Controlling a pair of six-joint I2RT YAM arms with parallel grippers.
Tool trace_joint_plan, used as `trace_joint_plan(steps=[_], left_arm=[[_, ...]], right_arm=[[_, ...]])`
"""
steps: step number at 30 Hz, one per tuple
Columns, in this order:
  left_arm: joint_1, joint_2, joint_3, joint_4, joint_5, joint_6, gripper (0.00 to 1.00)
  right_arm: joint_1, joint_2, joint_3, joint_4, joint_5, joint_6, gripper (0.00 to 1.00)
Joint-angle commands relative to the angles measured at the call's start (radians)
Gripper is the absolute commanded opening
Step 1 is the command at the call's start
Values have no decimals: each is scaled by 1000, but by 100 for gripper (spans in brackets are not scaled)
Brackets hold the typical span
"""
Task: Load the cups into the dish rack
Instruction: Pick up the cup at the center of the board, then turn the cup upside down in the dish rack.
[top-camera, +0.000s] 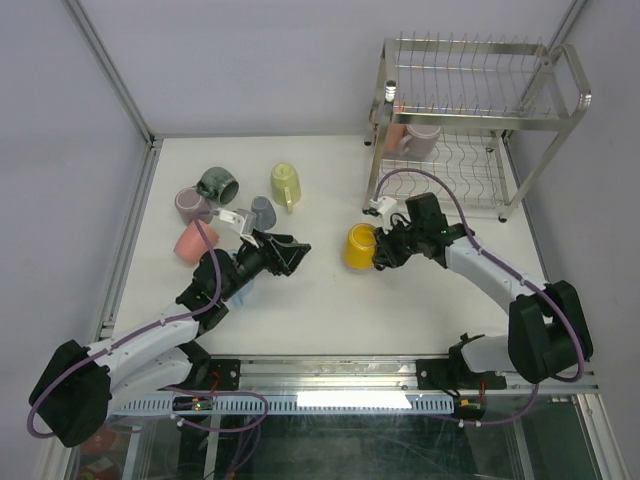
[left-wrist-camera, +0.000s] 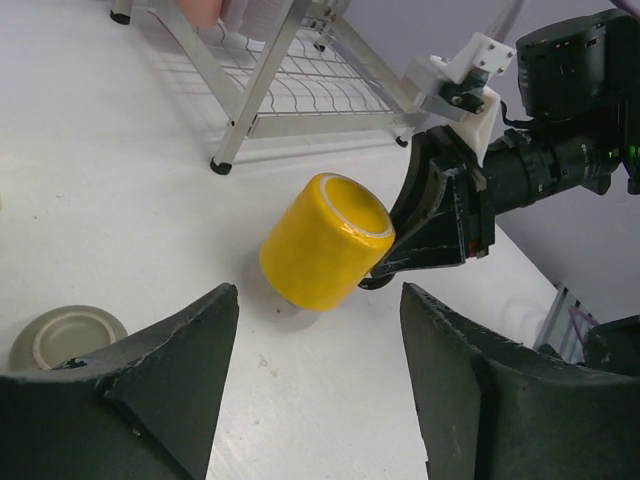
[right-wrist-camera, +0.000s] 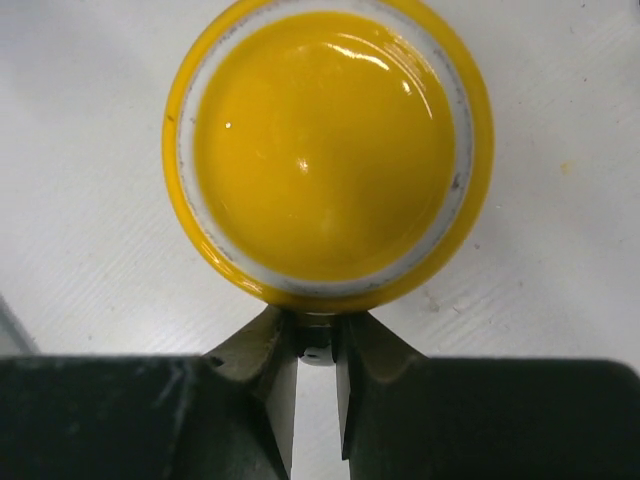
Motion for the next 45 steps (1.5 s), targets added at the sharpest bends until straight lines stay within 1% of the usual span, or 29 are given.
trace_joint_plan(steps=[1,6,7,12,15,19,25,29,35,45], left_arm=[[-5,-42,-30,115,-9,-29,71],[-3,-86,-60,139,-27,-48,97],[-4,-96,-65,141,-28,-50,99],[-3,-129,-81,137,-39,-51,99],[-3,-133,-92,152,-40,-55,99],[-3,-133,-98,162,-35,-59,99],[-2,-165,-120,158,-39,-62,99],[-2,-179,-137,161,-48,-64,99],[-2,-179,-139,160,-48,-62,99],[-2,-139,-139,189,-49,-65,99]], right_arm=[[-81,-95,94,-102,-256,-178,0],[-105,-145,145,-289,-211,-350,0],[-110,-170,138,-303,-192,-371,0],[-186,-298,126,-366,-112,-455,0],[-252,-323,148,-414,-78,-493,0],[-338,-334,169,-407,-38,-530,0],[-527,-307,204,-326,-71,-560,0],[-606,-278,197,-216,-77,-538,0],[-632,-229,173,-44,-39,-496,0],[-636,-167,111,253,7,-440,0]])
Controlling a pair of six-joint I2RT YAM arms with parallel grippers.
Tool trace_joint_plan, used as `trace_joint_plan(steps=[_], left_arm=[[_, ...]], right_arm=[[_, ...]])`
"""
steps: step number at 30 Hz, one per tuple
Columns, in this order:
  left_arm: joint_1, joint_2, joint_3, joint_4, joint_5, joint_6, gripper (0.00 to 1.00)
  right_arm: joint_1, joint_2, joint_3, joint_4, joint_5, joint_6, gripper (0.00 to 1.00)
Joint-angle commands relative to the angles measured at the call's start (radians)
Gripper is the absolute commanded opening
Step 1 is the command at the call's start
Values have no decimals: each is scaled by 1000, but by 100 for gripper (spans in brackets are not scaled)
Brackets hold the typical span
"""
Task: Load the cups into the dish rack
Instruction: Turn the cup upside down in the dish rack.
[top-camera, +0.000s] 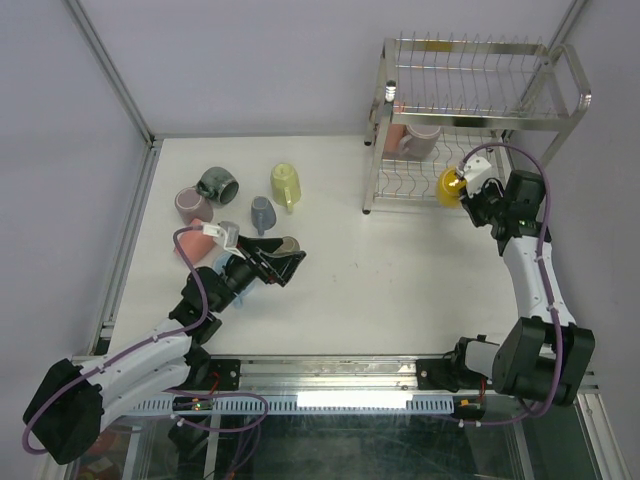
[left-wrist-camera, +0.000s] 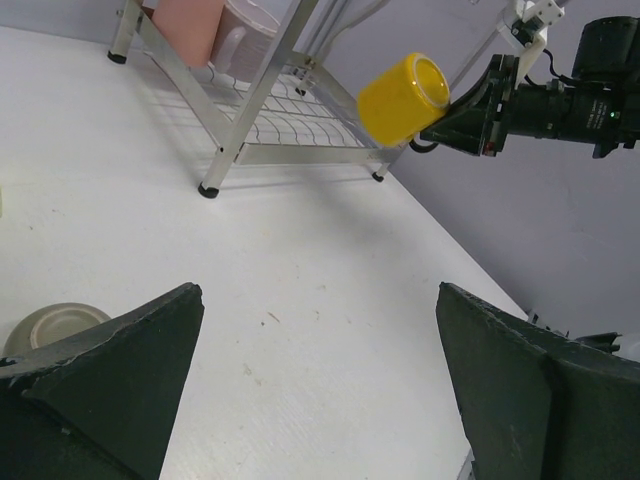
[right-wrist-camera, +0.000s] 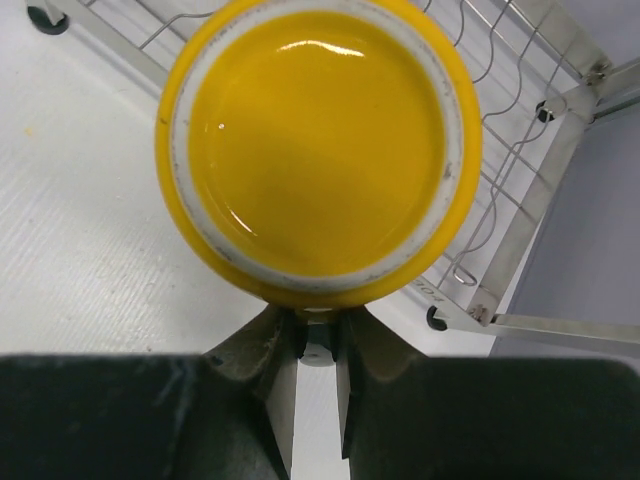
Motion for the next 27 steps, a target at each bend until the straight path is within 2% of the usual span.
trace_joint_plan(steps=[1,12,15,27], left_arm=[[-3,20,0,79,-19,-7,99],[-3,75,16,104,-10,-7,99],[-2,87,21,111,-9,-9,99],[-2,92,16,113,-9,-19,99]], right_arm=[[-8,11,-14,308,6,34,0],[-6,100,-72,588,17,12,0],[-4,146,-81,668,80,-40,0],[16,322,-40,884,197,-38,0]])
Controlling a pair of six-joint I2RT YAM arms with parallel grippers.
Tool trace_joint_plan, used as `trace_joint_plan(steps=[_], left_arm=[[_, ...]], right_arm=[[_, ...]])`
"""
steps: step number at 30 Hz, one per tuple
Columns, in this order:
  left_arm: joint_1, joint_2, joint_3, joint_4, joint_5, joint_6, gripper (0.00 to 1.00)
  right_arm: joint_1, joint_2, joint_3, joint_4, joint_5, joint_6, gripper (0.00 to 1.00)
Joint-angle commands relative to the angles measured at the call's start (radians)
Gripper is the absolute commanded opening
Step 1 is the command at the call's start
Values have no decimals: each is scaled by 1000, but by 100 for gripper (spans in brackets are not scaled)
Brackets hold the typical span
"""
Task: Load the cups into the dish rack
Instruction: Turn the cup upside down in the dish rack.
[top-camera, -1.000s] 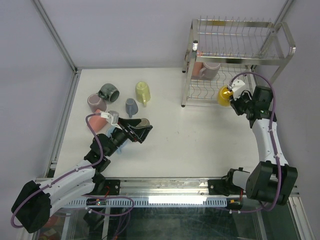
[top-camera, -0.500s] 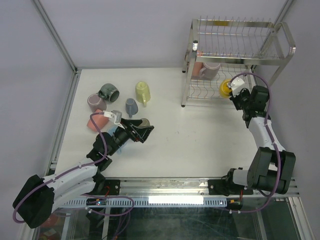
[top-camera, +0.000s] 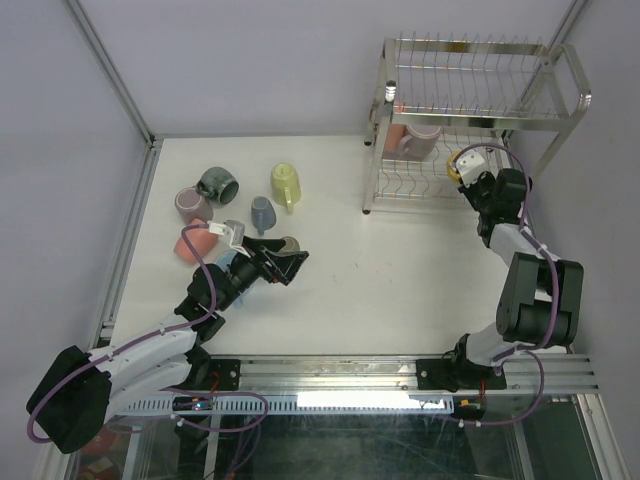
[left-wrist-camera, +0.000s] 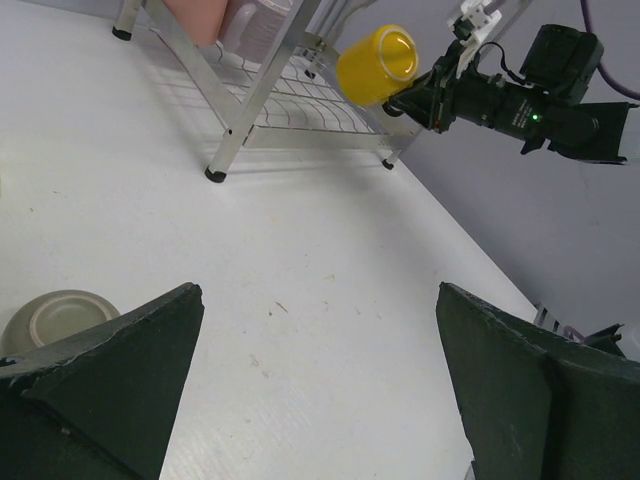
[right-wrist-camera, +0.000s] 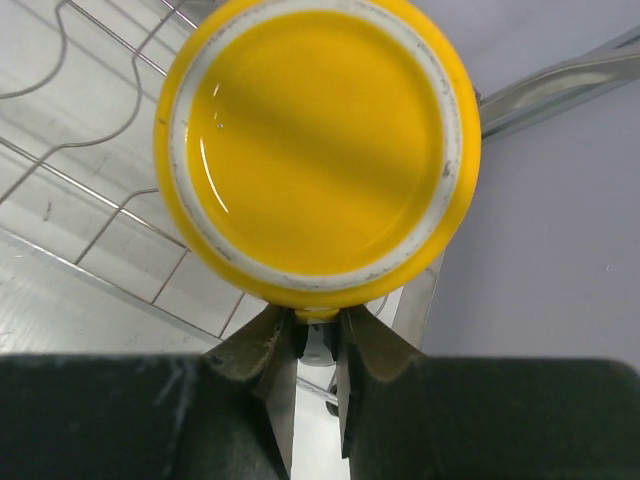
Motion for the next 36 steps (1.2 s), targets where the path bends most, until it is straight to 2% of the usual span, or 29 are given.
trace_joint_plan(steps=[1,12,24,36], left_arm=[[-3,-4,15,62,-10,-14,99],[-1,-12,1,72,-13,-21,99],[-1,-14,-10,77,-21,-19,99],[-1,-14,-13,82,-27,-19,99]], right_arm=[[17,30,64,239,56,-3,0],[57,199,220,247,130,37,0],[77,305,349,200,166,86,0],[87,391,463,128,233,262,0]])
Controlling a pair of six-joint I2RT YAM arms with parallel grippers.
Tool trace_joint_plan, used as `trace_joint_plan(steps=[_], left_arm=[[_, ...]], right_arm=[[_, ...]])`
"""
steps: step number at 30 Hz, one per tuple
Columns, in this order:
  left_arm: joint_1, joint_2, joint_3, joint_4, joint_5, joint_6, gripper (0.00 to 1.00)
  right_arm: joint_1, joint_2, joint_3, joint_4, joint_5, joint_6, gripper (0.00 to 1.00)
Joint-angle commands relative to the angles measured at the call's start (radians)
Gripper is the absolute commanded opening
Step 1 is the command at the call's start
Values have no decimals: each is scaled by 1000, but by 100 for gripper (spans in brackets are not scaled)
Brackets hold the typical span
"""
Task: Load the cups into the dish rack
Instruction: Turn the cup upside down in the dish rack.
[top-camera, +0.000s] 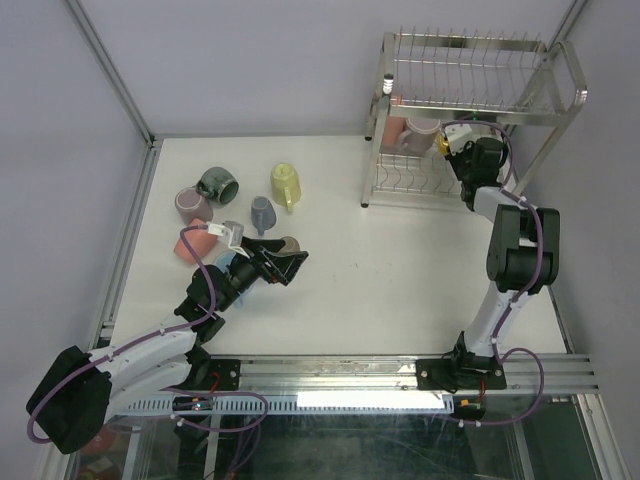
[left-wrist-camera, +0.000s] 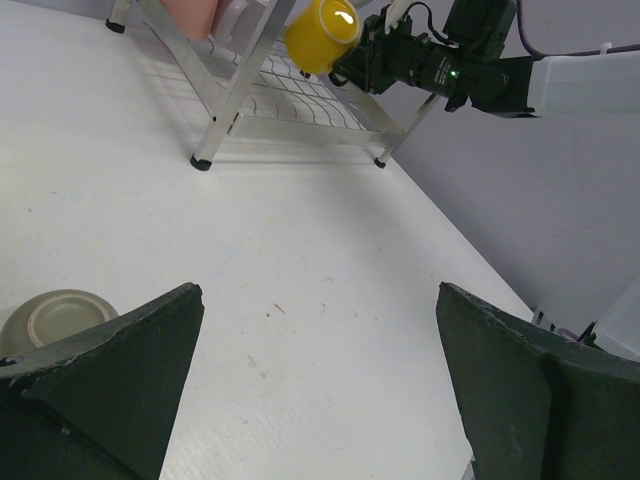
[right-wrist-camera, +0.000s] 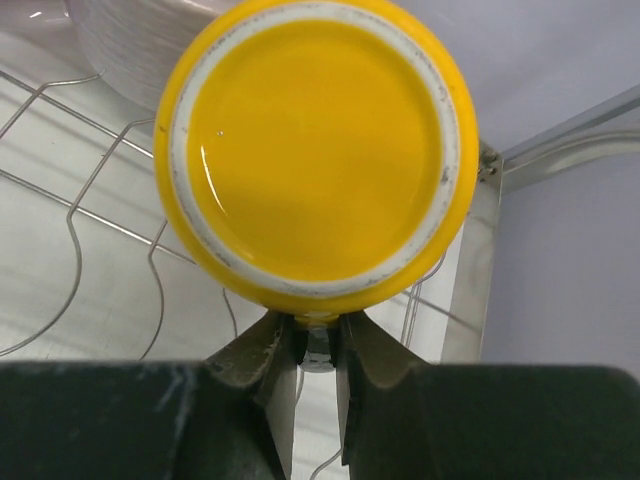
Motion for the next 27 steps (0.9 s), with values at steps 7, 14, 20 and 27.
trace_joint_plan(steps=[7,14,20,27], left_arm=[[0,-2,-1,72,-23,-9,99],[-1,4,-1,76,-20,-12,99],[-1,15,8,83,-11,-18,99],[-1,14,13,82,-8,-27,99]], right_arm=[[2,36,118,82,146,196,0],[6,49,96,128,187,273,0],[8,56,111,127,166,397,0],[16,112,213,48,172,460,0]])
